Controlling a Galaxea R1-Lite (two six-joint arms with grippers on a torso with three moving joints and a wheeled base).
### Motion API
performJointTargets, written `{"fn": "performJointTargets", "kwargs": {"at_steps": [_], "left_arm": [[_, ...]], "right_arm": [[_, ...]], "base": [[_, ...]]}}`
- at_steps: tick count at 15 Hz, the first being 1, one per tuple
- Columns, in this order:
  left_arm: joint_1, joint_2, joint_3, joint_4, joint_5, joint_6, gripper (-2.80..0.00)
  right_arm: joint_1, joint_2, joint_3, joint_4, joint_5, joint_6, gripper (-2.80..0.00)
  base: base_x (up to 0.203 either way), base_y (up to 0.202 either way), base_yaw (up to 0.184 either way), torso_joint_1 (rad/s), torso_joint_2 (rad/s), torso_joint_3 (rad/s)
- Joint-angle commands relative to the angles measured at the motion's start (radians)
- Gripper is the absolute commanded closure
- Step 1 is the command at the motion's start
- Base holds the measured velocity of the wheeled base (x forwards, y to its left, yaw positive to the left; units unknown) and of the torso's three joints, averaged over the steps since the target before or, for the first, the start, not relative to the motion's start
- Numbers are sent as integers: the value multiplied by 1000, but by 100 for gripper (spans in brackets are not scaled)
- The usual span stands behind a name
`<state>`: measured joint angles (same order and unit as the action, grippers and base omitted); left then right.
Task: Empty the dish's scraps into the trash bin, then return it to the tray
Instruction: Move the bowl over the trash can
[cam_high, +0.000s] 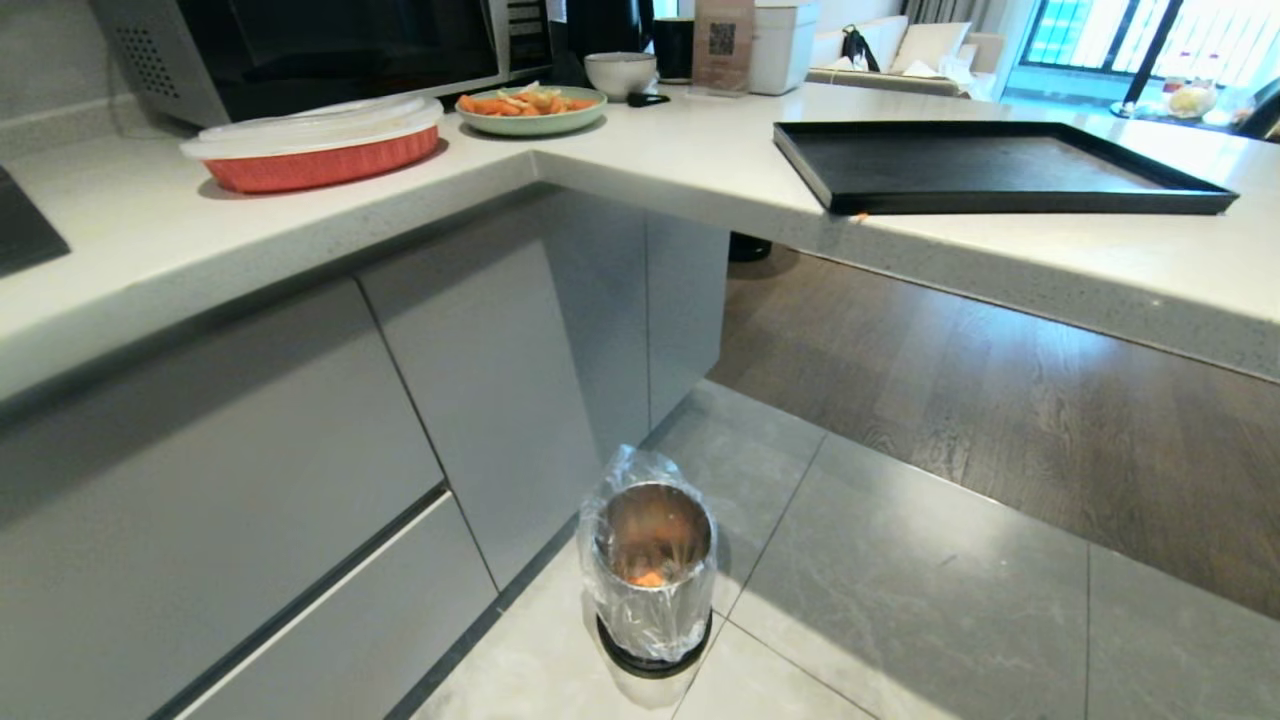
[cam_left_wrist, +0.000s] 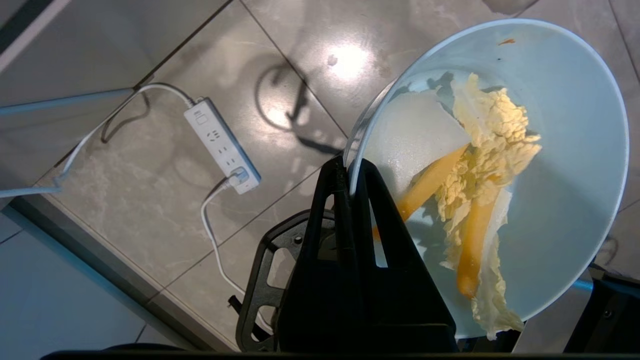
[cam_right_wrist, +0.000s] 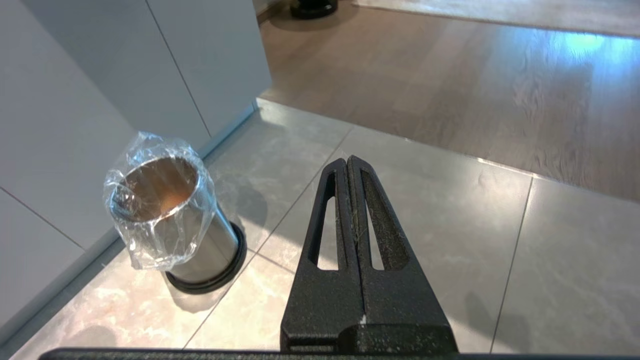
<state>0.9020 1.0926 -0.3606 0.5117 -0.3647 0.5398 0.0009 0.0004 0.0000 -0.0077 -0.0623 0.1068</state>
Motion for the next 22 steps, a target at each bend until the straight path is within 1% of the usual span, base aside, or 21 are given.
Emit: {"fn": "performJointTargets", "kwargs": {"at_steps": [1, 6, 8, 22], "left_arm": [[0, -2, 0, 4, -3, 3, 0], [0, 1, -1, 2, -3, 3, 0], [0, 4, -3, 1, -3, 0, 0], [-2, 1, -3, -1, -6, 5, 0]], "right_arm": [[1, 0, 0, 0, -1, 1, 0], [1, 0, 0, 0, -1, 1, 0], [1, 0, 0, 0, -1, 1, 0], [1, 0, 0, 0, -1, 1, 0]], "base": [[0, -169, 7, -1, 4, 11], [0, -193, 0, 2, 4, 1], [0, -99, 1, 0, 2, 1], [0, 0, 0, 0, 0, 0]]}}
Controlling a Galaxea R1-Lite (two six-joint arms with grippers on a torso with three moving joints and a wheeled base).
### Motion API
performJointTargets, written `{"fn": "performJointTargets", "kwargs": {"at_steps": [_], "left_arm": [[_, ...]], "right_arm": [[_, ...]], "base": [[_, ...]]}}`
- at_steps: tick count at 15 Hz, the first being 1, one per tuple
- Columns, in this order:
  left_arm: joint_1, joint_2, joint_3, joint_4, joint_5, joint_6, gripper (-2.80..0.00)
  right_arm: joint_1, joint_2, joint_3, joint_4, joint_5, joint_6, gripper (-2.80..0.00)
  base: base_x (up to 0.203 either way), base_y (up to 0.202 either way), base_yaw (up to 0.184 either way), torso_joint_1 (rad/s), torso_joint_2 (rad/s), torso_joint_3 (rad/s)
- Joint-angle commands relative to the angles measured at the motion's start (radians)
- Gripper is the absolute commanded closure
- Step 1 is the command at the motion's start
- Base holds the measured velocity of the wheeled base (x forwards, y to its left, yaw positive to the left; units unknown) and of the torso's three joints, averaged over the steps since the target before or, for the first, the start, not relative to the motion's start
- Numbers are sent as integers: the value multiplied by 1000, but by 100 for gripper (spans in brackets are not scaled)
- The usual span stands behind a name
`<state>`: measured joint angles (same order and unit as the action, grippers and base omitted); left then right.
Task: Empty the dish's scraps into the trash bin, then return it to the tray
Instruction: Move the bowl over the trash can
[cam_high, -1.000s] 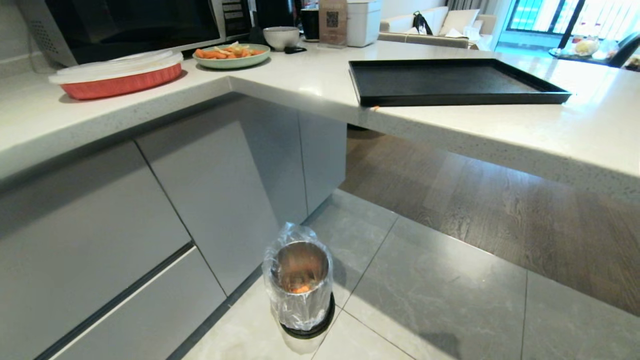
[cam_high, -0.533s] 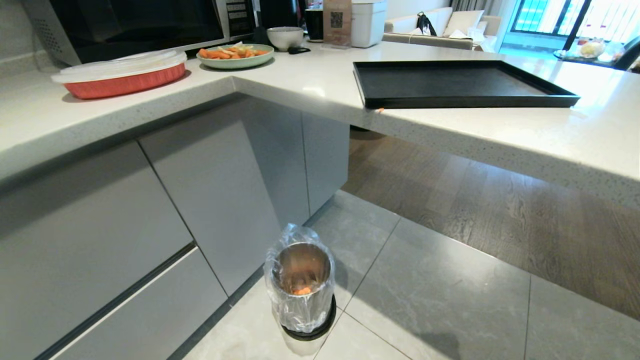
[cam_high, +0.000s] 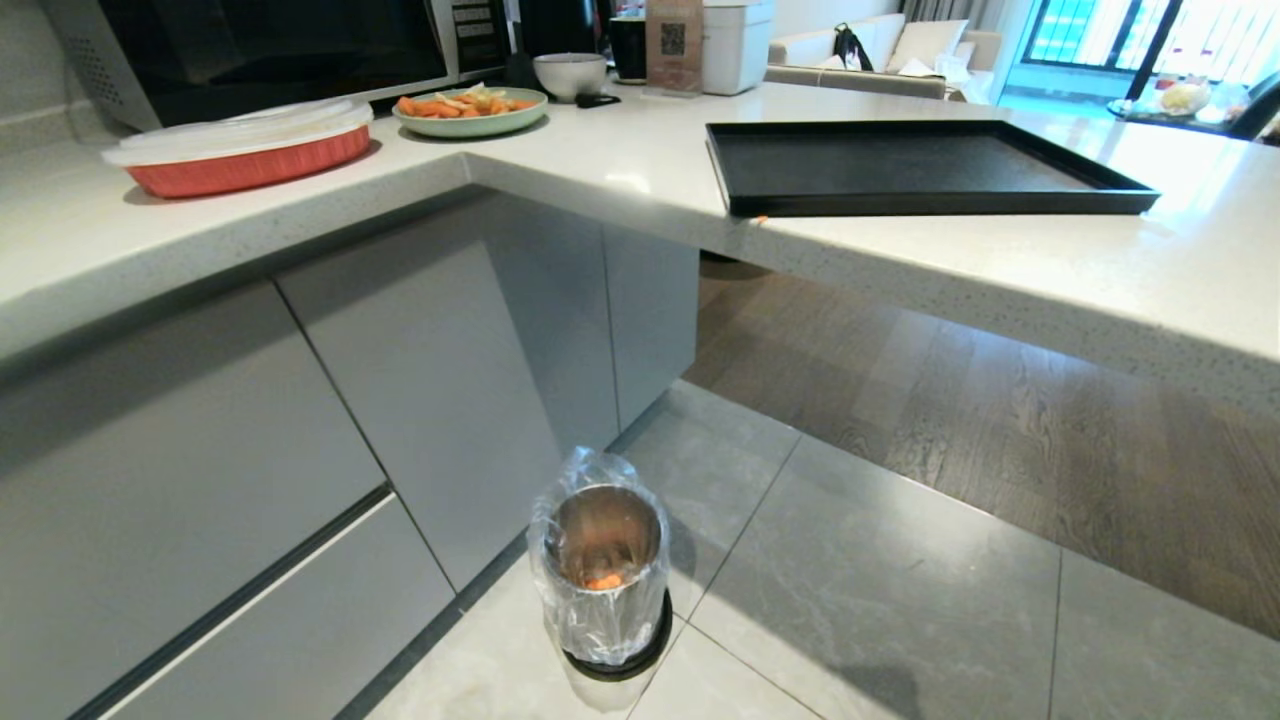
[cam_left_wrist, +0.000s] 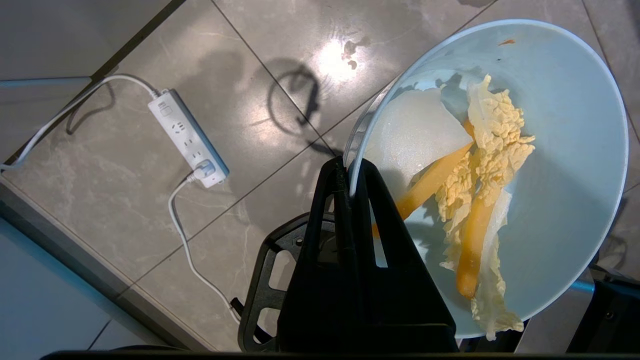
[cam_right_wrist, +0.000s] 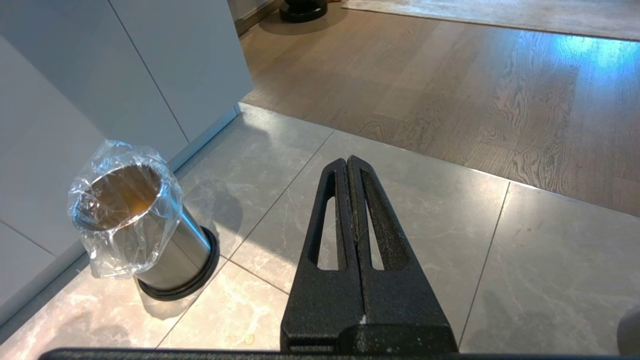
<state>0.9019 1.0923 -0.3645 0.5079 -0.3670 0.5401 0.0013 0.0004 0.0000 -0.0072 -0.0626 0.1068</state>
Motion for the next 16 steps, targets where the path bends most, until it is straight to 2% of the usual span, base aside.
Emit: {"fn": "performJointTargets", "kwargs": {"at_steps": [1, 16], "left_arm": [[-3, 1, 4, 3, -5, 4, 0], [-17, -23, 41, 6, -15, 4, 0]], "right_arm": [[0, 0, 0, 0, 0, 1, 0], [0, 0, 0, 0, 0, -1, 0]], "base": [[0, 0, 0, 0, 0, 0], [0, 0, 0, 0, 0, 0]]}}
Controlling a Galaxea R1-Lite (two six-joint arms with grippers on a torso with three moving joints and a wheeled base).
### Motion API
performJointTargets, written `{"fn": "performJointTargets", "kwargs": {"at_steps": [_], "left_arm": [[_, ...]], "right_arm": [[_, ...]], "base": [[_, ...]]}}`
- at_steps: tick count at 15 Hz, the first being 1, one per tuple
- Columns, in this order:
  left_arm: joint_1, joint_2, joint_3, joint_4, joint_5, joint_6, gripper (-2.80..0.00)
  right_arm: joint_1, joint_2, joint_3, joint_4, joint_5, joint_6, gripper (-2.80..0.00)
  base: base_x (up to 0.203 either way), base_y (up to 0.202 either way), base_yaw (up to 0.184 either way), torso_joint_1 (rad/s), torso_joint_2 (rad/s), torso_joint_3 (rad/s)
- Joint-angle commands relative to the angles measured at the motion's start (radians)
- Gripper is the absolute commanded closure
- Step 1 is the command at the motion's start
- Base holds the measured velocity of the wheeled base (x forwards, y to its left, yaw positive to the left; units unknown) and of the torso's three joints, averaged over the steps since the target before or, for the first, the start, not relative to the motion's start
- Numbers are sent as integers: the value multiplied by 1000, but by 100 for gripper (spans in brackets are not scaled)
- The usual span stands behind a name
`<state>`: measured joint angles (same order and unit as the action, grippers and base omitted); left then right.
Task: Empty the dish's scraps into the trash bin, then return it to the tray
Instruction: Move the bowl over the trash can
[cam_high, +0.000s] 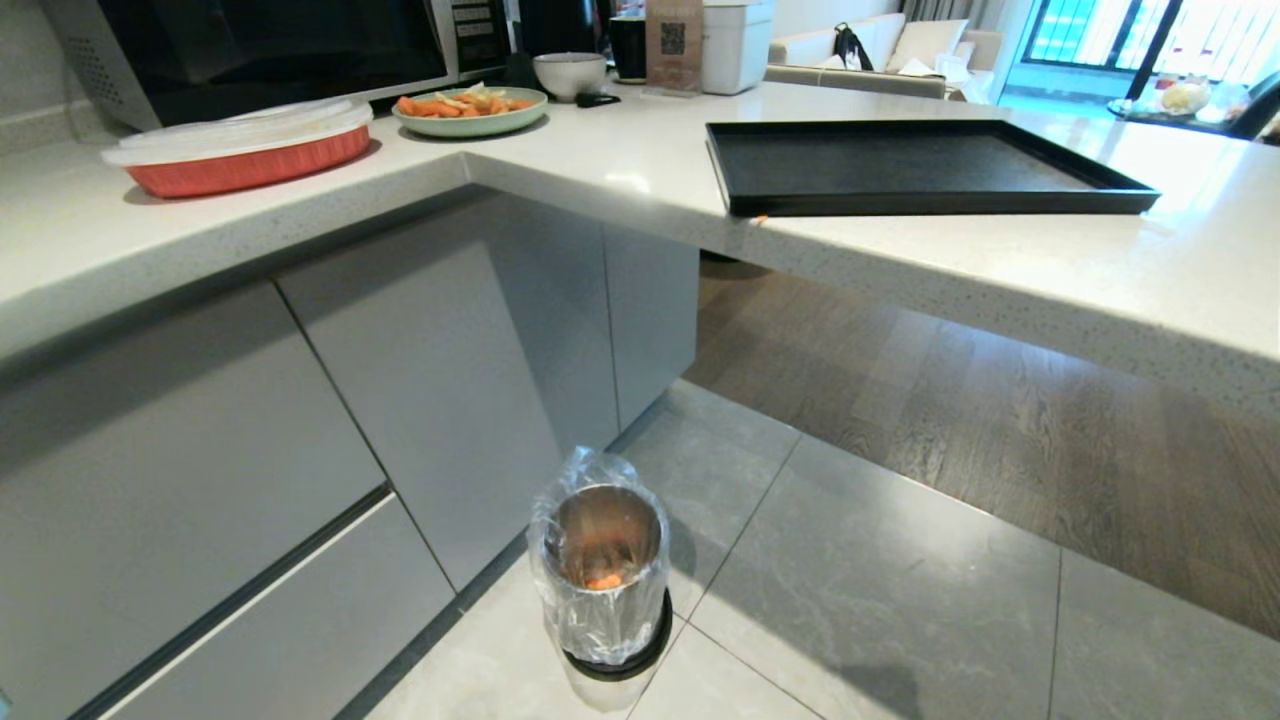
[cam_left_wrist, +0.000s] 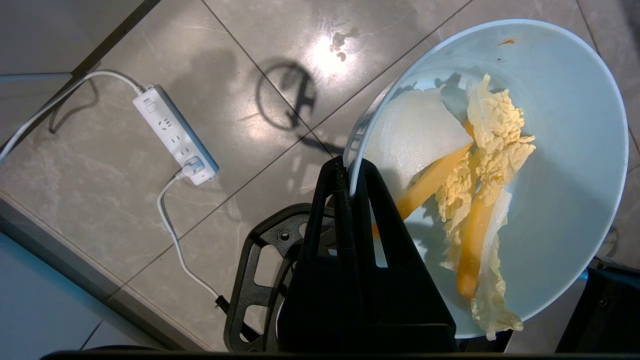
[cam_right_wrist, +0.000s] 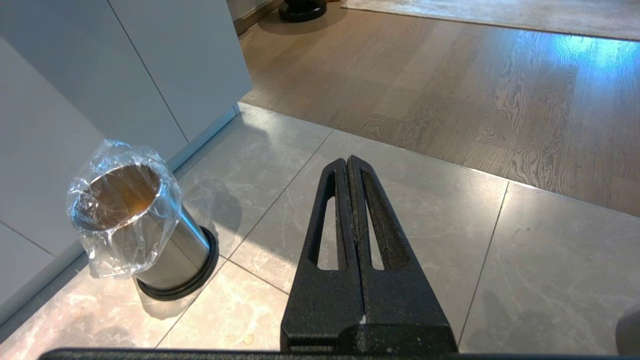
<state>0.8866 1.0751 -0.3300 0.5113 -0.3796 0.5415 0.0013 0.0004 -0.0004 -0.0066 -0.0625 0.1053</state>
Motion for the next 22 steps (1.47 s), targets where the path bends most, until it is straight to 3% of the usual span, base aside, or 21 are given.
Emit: {"fn": "performJointTargets", "kwargs": {"at_steps": [1, 14, 22], "left_arm": [[-1, -7, 6, 3, -2, 4, 0], [-6, -12, 13, 0, -15, 9, 0], [-6, -24, 24, 0, -16, 7, 0]], "right_arm": [[0, 0, 0, -1, 0, 1, 0], [0, 0, 0, 0, 0, 1, 0], [0, 1, 0, 0, 0, 1, 0]], "base": [[0, 0, 0, 0, 0, 0], [0, 0, 0, 0, 0, -3], [0, 0, 0, 1, 3, -171]]}}
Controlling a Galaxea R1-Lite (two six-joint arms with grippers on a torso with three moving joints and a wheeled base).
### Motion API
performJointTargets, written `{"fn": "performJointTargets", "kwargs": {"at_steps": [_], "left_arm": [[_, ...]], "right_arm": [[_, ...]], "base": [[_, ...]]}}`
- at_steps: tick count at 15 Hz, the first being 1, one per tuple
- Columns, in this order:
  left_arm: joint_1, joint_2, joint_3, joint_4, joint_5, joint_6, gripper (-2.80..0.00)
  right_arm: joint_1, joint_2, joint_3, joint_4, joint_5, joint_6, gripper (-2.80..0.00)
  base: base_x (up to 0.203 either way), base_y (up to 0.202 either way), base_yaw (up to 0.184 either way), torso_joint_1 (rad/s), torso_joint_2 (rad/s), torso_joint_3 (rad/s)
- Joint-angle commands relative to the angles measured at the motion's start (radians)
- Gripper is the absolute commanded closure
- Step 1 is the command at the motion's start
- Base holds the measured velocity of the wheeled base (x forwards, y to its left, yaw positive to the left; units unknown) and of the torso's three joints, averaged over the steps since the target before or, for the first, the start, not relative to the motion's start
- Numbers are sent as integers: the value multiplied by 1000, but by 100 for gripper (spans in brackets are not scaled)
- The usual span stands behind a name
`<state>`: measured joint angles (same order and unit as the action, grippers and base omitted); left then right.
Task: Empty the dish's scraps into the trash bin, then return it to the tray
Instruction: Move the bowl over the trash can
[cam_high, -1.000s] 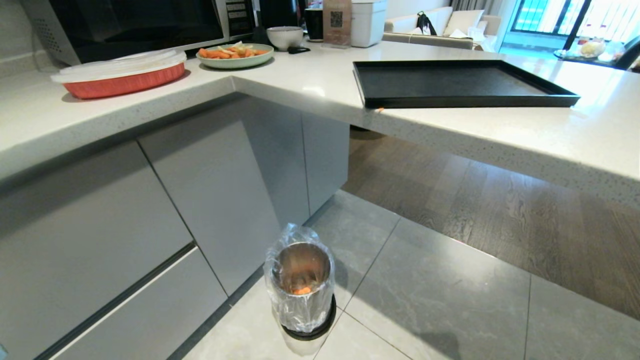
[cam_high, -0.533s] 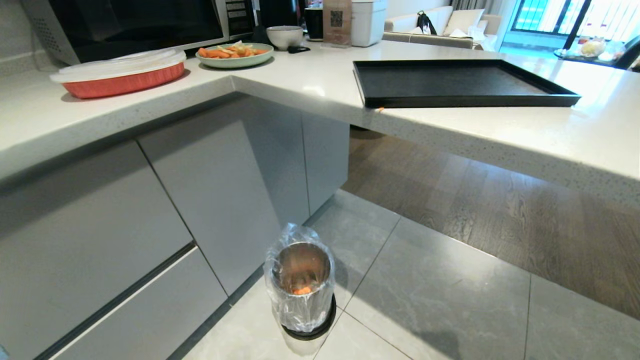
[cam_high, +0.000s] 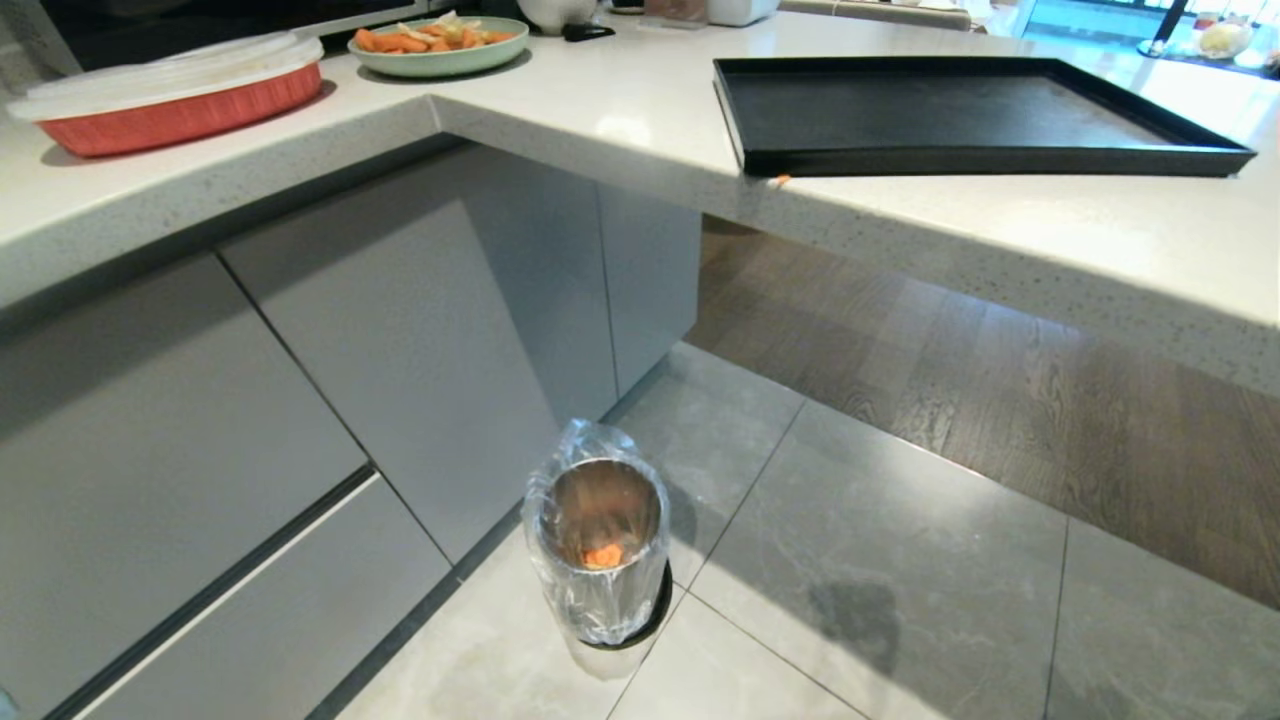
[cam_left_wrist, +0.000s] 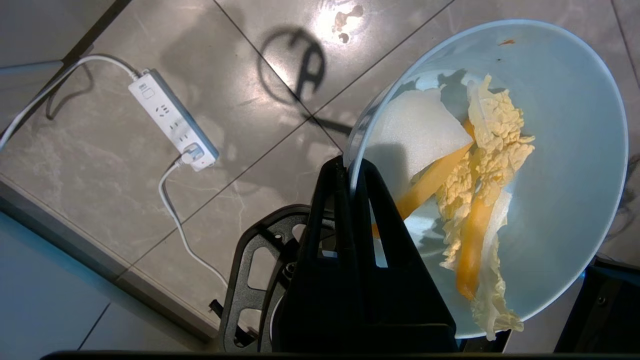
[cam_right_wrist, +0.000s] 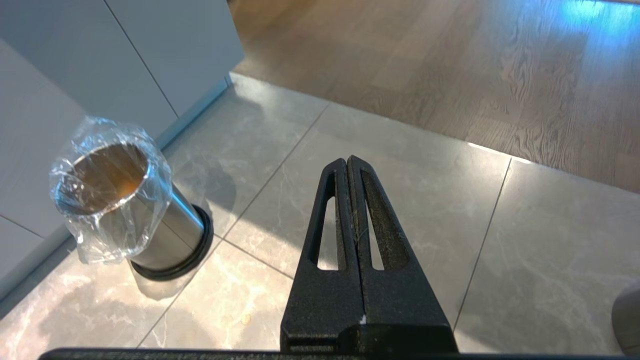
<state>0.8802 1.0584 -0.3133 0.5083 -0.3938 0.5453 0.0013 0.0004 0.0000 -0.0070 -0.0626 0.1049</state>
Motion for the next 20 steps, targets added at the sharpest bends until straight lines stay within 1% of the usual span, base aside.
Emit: {"fn": "performJointTargets", "kwargs": {"at_steps": [1, 14, 15, 17, 20], "left_arm": [[0, -12, 11, 3, -2, 4, 0], [0, -17, 19, -1, -5, 4, 0], [0, -17, 19, -4, -14, 2, 0], [0, -18, 19, -18, -66, -5, 0], [2, -28, 19, -53, -99, -49, 0]], "right_arm": [[0, 0, 0, 0, 0, 1, 0], [0, 0, 0, -1, 0, 1, 0], [0, 0, 0, 1, 0, 1, 0], [0, 0, 0, 1, 0, 1, 0], [0, 0, 0, -1, 0, 1, 0]], "base": [[0, 0, 0, 4, 2, -204], [0, 0, 0, 5, 3, -197], [0, 0, 0, -2, -2, -193], [0, 0, 0, 2, 0, -200], [0, 0, 0, 5, 3, -196]]}}
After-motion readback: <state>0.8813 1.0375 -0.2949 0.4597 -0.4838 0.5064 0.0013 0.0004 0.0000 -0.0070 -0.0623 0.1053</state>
